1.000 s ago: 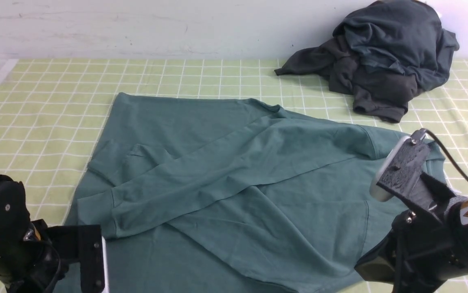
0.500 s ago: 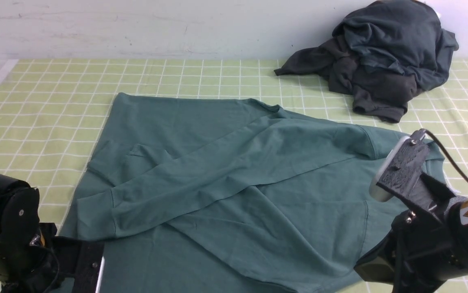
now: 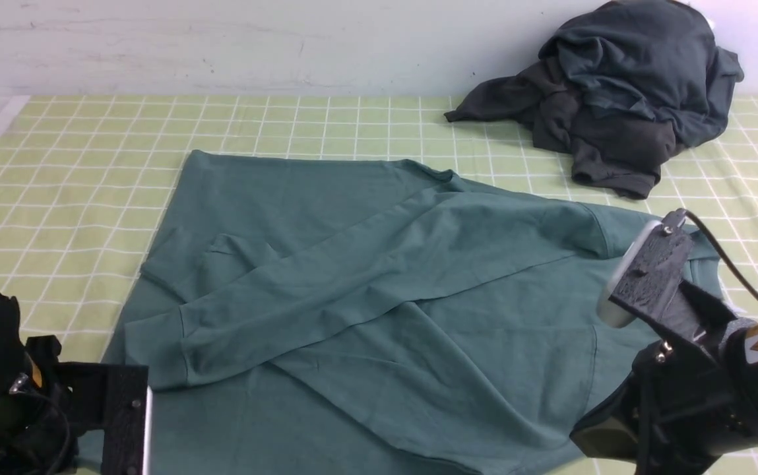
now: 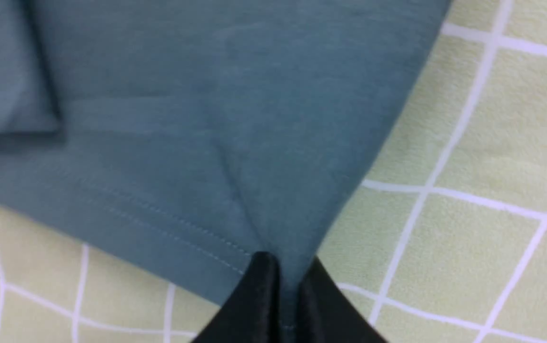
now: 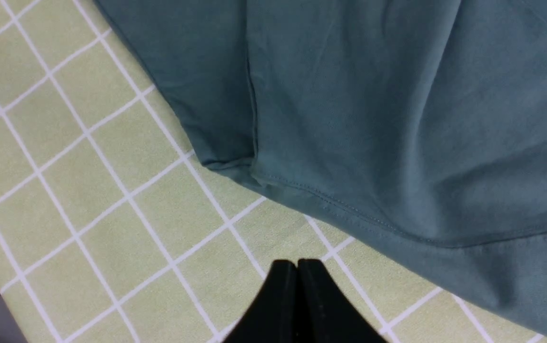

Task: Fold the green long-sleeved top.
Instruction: Use both arms simultaneously to clamp the lower edge of the clothing fabric

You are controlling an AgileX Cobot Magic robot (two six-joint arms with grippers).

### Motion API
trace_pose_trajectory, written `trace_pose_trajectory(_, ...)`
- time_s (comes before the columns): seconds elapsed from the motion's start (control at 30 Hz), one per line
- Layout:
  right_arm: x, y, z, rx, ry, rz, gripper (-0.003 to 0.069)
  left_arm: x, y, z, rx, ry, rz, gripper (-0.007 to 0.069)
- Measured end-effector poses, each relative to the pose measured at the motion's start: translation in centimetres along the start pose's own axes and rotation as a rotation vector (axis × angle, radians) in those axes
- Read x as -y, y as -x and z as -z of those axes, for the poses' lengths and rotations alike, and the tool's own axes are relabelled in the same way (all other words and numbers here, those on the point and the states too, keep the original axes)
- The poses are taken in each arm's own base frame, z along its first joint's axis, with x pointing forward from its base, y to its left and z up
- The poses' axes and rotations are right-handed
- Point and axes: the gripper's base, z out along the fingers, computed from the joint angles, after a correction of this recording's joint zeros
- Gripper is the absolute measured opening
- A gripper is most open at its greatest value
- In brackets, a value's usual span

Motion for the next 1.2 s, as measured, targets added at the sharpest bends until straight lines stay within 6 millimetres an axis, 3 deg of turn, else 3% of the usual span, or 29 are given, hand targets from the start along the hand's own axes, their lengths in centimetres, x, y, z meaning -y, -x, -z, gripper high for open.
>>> trace_pose_trajectory(0.07,-0.2,0.0,0.5,0.02,-0.004,0.023,-0.0014,0.0,0.1,0.3,0.016,0.012,0.077,0.0016)
trace_pose_trajectory(0.23,-1.0,0.7,3.7,0.218,-0.07,0.151,-0.0014,-0.2,0.5,1.1,0.091,0.034,0.462,0.0013)
trace_pose_trajectory(0.43,-0.2,1.5,3.9,0.274,-0.195,0.384,0.0008,-0.3,0.6,1.2,0.101,0.024,0.688,0.001)
trace_pose_trajectory(0.57,1.3,1.9,1.7,0.177,-0.264,0.55,0.0124,-0.2,0.8,1.2,0.124,-0.001,0.793,0.001)
trace_pose_trajectory(0.63,2.9,1.6,-1.4,0.013,-0.268,0.661,0.022,-0.1,1.1,1.2,0.147,-0.026,0.839,0.001)
trace_pose_trajectory(0.77,5.4,0.1,-6.5,-0.277,-0.224,0.854,0.03,-0.1,1.4,1.3,0.18,-0.044,0.869,0.001)
trace_pose_trajectory(0.93,7.1,-2.1,-10.1,-0.525,-0.157,0.927,0.0306,-0.1,1.6,1.3,0.202,-0.051,0.89,0.001)
trace_pose_trajectory(1.2,7.8,-2.1,-11.0,-0.54,-0.179,0.926,0.026,0.0,1.6,1.4,0.201,-0.061,0.895,0.001)
